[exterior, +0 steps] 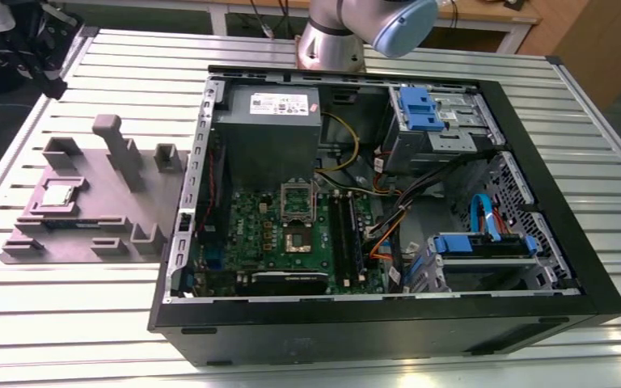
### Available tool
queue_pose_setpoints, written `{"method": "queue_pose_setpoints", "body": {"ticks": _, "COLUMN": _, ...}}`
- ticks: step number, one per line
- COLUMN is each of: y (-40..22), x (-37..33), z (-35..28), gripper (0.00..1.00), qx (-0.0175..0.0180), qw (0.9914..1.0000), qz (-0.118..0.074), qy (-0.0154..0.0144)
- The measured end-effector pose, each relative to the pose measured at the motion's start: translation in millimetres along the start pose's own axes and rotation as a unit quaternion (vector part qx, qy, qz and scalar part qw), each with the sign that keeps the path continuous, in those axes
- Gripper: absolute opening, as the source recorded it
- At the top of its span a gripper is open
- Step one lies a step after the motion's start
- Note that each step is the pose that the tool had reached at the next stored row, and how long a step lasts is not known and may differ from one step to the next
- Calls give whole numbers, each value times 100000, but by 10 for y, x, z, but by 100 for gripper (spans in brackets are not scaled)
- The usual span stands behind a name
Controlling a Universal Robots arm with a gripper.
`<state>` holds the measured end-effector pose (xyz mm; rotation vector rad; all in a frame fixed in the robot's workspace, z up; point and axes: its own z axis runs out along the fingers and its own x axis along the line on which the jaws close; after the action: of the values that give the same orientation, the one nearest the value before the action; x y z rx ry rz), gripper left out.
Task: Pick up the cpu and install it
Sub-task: 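Reach for the cpu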
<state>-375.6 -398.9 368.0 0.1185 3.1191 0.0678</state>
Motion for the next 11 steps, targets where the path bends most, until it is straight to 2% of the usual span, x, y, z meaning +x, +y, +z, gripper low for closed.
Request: {"method": "queue_pose_setpoints", "body": {"ticks": 11, "y": -9, "x": 120, "z": -1, "gripper": 11, "qx": -2, "qw": 100000, "qz": -1, "qy": 0}}
